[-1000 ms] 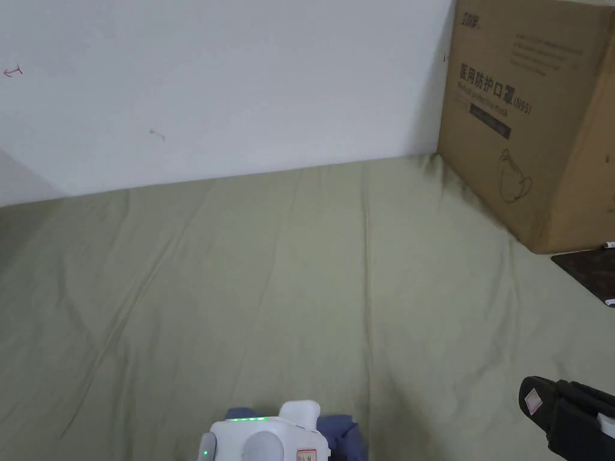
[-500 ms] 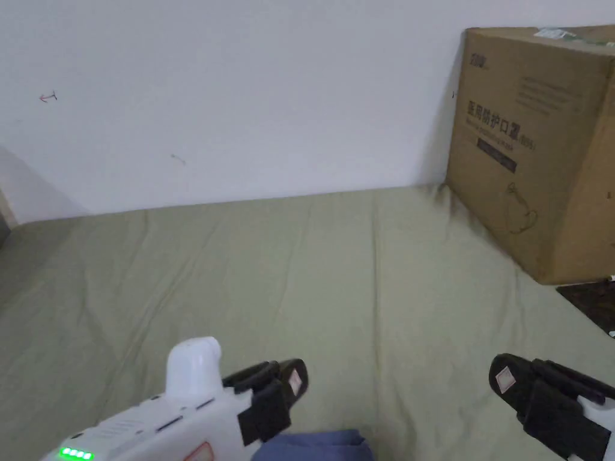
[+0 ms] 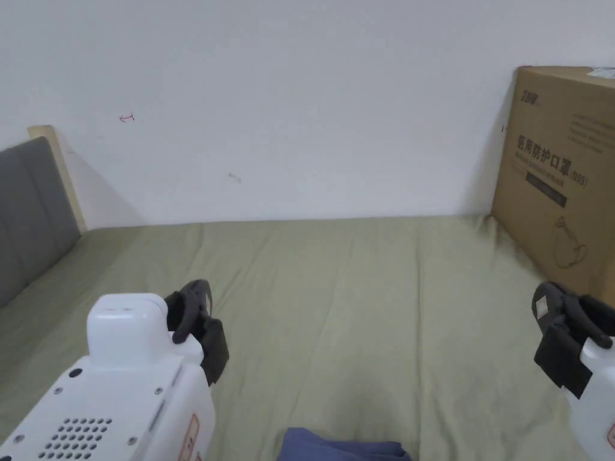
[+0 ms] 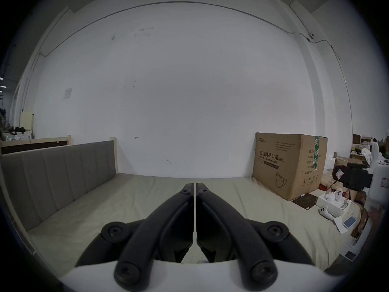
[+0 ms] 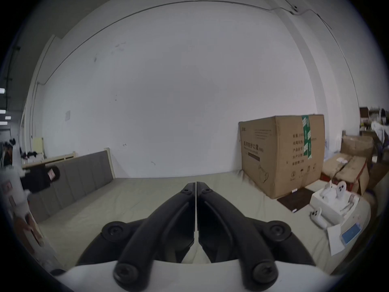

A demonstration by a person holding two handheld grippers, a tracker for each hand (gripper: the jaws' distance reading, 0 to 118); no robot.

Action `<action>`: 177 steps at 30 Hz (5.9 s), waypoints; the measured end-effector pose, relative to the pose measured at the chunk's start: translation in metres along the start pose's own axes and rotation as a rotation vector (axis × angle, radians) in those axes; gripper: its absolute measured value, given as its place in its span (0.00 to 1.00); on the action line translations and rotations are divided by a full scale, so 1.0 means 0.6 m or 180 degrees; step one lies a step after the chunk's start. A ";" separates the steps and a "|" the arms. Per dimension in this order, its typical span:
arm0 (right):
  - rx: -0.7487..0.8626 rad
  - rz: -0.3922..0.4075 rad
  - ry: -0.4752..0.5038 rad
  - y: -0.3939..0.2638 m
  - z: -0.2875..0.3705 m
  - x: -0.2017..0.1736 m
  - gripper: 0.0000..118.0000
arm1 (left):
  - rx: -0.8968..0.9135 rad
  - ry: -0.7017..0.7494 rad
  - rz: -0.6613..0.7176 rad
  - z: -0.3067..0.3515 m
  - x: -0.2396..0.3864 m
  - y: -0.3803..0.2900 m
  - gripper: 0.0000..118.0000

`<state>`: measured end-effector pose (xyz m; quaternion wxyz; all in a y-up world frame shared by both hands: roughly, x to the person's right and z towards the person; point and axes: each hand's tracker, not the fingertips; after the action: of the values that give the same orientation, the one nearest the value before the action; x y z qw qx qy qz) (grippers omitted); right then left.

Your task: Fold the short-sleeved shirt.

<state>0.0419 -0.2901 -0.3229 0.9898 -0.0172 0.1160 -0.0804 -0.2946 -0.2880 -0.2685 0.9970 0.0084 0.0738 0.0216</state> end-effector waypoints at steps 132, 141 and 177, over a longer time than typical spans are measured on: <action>0.0165 0.0527 -0.0080 -0.014 0.015 -0.038 0.01 | -0.0137 0.0160 -0.0336 0.007 0.090 -0.012 0.03; -0.0108 0.0337 -0.0243 -0.025 0.004 -0.028 0.04 | -0.0251 0.0038 -0.0309 0.018 0.088 -0.019 0.04; -0.0145 0.0647 -0.0186 -0.023 0.009 -0.067 1.00 | -0.0257 -0.0095 -0.0105 0.020 0.081 0.001 1.00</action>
<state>0.0025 -0.2970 -0.3078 0.9952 -0.0302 0.0901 0.0235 -0.2446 -0.2857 -0.2636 0.9977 -0.0327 0.0581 0.0080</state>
